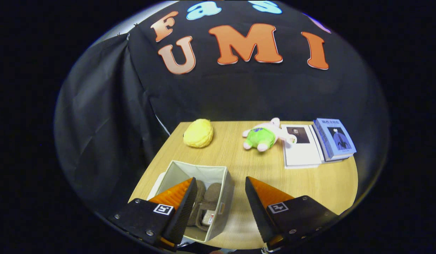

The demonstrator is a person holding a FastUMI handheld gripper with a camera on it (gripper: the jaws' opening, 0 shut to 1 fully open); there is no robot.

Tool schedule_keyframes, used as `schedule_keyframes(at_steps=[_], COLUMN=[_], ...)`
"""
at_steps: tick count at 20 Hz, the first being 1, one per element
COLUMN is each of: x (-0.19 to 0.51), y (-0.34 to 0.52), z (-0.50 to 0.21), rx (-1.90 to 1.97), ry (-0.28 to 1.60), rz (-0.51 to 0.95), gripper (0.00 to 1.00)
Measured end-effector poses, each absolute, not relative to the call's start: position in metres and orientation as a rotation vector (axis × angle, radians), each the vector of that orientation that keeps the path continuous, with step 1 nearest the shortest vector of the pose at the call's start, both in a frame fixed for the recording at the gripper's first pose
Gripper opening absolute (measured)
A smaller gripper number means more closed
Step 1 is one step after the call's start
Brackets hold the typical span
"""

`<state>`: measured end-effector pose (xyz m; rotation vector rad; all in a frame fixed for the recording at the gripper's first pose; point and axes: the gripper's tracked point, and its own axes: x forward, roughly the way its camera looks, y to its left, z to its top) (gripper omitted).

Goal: Open the storage box then place both shoes into the box .Put the left shoe in first, then the right shoe, with the right side of both shoes facing outward in a uniform manner.

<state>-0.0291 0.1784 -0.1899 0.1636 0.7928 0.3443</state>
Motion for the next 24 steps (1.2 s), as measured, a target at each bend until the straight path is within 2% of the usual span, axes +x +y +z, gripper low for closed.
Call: schedule_keyframes(at_steps=[8, 15, 24], x=[0.015, 0.028, 0.03], y=[0.084, 0.015, -0.025], z=[-0.114, -0.045, 0.01], rx=[0.128, 0.088, 0.06], ry=[0.441, 0.19, -0.002], rz=[0.264, 0.177, 0.139], gripper=[0.93, 0.96, 0.96])
